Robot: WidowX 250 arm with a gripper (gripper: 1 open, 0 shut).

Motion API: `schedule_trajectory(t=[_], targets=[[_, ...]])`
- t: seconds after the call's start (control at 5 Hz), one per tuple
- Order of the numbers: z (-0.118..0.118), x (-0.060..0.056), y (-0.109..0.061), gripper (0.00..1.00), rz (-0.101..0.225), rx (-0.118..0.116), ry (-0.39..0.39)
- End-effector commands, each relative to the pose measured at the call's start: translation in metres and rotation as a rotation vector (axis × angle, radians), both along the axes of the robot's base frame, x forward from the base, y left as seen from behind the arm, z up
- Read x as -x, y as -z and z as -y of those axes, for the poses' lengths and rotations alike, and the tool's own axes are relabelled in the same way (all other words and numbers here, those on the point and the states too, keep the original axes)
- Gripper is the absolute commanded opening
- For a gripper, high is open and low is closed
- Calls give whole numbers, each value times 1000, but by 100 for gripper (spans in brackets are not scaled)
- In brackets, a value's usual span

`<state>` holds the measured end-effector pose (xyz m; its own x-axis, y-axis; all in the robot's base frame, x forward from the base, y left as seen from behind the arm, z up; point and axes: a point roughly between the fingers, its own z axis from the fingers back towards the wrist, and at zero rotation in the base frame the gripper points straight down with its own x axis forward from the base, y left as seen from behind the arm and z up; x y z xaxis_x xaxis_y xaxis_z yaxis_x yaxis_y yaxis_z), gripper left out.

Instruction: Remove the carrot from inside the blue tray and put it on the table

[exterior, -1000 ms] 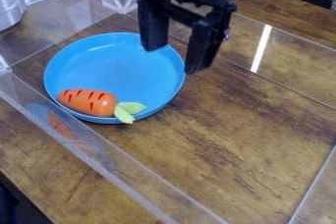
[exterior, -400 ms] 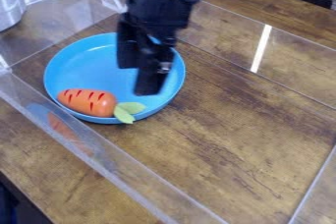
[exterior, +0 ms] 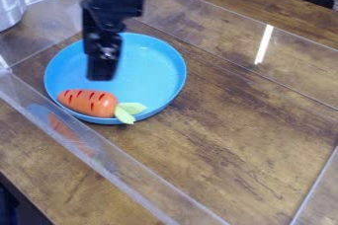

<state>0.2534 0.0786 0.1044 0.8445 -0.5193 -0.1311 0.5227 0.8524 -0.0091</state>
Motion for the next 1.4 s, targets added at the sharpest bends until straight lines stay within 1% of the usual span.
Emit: schedule_trajectory(t=[0.0, 0.2, 0.4, 0.6, 0.8, 1.0, 1.2], targets=[[-21, -3, 1, 100, 26, -6, 47], [-23, -3, 12, 100, 21, -3, 89], [-20, -3, 22, 100, 23, -7, 138], [-20, -5, 33, 100, 22, -1, 152], [-21, -8, 41, 100, 23, -1, 161], [-18, -9, 43, 100, 29, 0, 161], [-16, -9, 47, 100, 36, 5, 165]])
